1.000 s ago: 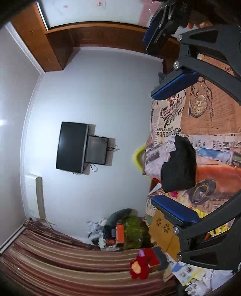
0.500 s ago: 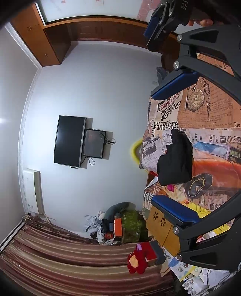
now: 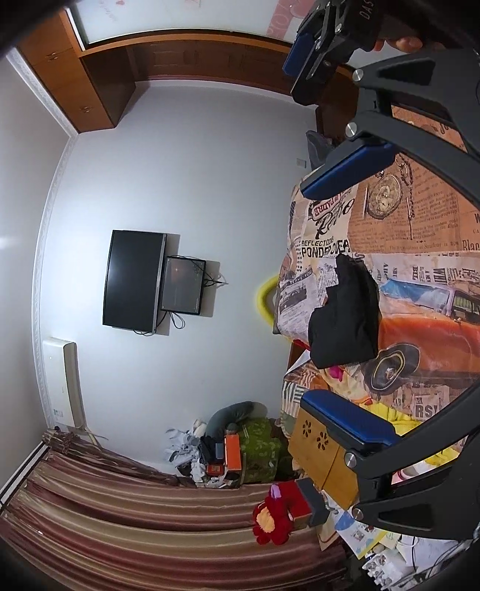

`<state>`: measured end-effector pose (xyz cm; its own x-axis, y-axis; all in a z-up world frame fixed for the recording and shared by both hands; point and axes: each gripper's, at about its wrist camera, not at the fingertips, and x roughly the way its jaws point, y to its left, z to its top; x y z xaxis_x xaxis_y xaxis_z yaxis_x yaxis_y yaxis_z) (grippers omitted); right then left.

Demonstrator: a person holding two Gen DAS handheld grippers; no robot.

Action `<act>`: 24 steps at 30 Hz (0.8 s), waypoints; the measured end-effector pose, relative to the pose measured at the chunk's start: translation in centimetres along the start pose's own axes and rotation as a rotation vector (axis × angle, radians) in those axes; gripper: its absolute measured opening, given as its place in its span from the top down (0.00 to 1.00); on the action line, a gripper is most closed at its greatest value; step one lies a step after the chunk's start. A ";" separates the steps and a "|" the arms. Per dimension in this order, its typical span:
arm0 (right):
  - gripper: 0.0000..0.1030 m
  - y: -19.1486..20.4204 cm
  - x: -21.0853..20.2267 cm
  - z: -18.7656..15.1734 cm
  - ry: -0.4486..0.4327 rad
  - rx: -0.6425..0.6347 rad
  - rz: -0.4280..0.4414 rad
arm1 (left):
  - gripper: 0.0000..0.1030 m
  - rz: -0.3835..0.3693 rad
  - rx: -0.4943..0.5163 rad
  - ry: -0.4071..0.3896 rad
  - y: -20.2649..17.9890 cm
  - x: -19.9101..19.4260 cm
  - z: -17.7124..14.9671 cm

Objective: Fold large clothes

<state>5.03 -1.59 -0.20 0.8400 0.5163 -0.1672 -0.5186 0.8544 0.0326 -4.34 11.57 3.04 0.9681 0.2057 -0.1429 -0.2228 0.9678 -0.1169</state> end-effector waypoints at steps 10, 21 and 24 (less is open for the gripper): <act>0.00 0.3 -0.4 0.2 0.006 -0.003 0.003 | 0.00 0.008 0.009 0.011 -0.1 0.4 -0.3; 0.00 0.3 -0.6 0.2 0.007 -0.003 0.004 | 0.00 0.010 0.007 0.025 -0.3 0.7 -0.5; 0.00 0.3 -0.7 0.3 0.009 -0.001 0.005 | 0.00 0.011 0.007 0.025 -0.2 0.7 -0.4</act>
<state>4.34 -1.72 0.25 0.8361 0.5196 -0.1758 -0.5226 0.8520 0.0328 -3.63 11.42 2.53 0.9625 0.2124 -0.1689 -0.2323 0.9666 -0.1083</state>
